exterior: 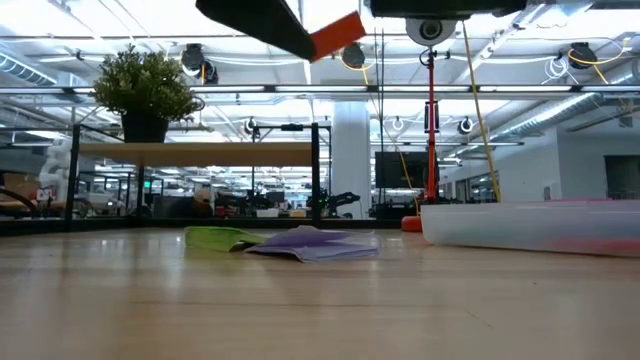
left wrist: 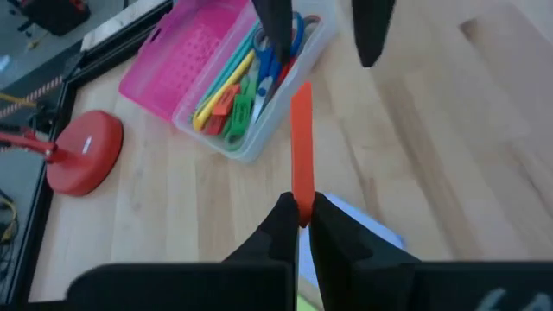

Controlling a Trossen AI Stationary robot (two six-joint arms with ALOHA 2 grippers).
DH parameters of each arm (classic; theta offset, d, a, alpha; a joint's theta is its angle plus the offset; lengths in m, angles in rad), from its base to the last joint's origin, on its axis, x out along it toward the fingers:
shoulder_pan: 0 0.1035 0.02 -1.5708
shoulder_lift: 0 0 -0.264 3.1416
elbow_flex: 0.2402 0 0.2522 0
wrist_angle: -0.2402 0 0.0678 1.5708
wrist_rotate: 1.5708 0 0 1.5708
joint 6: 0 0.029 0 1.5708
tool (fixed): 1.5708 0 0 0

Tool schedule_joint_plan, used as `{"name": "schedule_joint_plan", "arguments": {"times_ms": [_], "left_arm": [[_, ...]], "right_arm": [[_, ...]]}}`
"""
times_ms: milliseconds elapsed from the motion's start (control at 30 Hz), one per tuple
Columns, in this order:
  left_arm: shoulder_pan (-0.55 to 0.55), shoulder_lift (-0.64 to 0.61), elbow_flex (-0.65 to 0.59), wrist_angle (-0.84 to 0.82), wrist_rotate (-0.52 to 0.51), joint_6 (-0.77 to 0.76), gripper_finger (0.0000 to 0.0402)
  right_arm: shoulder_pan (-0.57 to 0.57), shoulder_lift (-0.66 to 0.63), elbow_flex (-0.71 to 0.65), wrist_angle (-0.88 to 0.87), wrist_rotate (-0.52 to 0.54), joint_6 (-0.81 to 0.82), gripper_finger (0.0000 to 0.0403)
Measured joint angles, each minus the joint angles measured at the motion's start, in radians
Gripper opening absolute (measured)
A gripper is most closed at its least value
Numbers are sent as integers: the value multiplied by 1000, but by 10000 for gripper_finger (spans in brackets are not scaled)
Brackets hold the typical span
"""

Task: Pack school essentials
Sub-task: Put the orange eraser into the pink supply box

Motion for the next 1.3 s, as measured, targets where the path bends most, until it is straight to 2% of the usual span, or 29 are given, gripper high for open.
{"name": "schedule_joint_plan", "arguments": {"times_ms": [267,367,667,1000,1100,1300], "left_arm": [[-30,0,0,11,0,16,7],[-31,0,0,35,0,18,16],[-30,0,0,46,25,19,11],[-31,0,0,72,29,23,9],[-31,1,0,85,29,0,42],[-39,1,0,80,28,-77,148]], "right_arm": [[-4,14,5,52,-14,-38,109],[-16,14,5,54,-85,-38,108],[-32,14,5,66,-77,-21,104],[-35,14,5,62,-110,-17,11],[-35,13,5,61,-107,-16,13],[-13,-12,5,17,-101,-85,15]]}}
